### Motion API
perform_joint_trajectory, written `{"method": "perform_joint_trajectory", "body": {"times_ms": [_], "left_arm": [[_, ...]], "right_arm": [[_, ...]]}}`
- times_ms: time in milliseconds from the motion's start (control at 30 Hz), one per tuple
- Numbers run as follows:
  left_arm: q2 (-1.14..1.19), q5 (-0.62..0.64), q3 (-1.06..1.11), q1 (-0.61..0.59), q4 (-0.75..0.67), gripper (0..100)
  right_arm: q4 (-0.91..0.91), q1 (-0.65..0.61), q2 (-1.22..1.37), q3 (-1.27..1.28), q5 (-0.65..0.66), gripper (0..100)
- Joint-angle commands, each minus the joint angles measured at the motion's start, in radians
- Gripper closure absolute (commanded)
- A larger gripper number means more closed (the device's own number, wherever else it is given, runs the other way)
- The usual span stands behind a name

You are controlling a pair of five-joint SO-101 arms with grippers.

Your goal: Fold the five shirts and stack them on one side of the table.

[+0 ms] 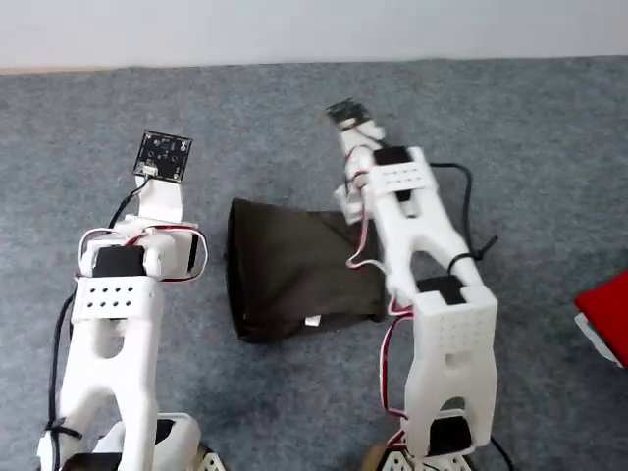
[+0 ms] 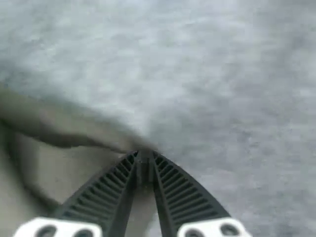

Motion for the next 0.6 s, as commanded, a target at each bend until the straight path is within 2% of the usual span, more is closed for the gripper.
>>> {"method": "perform_joint_trajectory", "body": {"times_ms": [0,167,333,500,567], "left_arm": [[0.002,0.008,-0.045,-0.003,-0.02,100],[0.002,0.008,-0.045,-0.003,-0.02,100],[0.002,0.008,-0.045,-0.003,-0.02,100],[0.005,0.009,-0.045,0.006,-0.02,100],[0.008,0.023,-0.042,0.046,-0.018,100]], "right_arm": [[0.064,0.059,-0.016,-0.143,0.014,97.4],[0.288,0.016,-0.016,-0.348,0.009,97.4],[0.512,-0.094,-0.015,-0.459,0.006,97.4],[0.567,-0.14,0.018,-0.445,0.005,97.4],[0.565,-0.136,0.056,-0.443,0.005,97.4]]}}
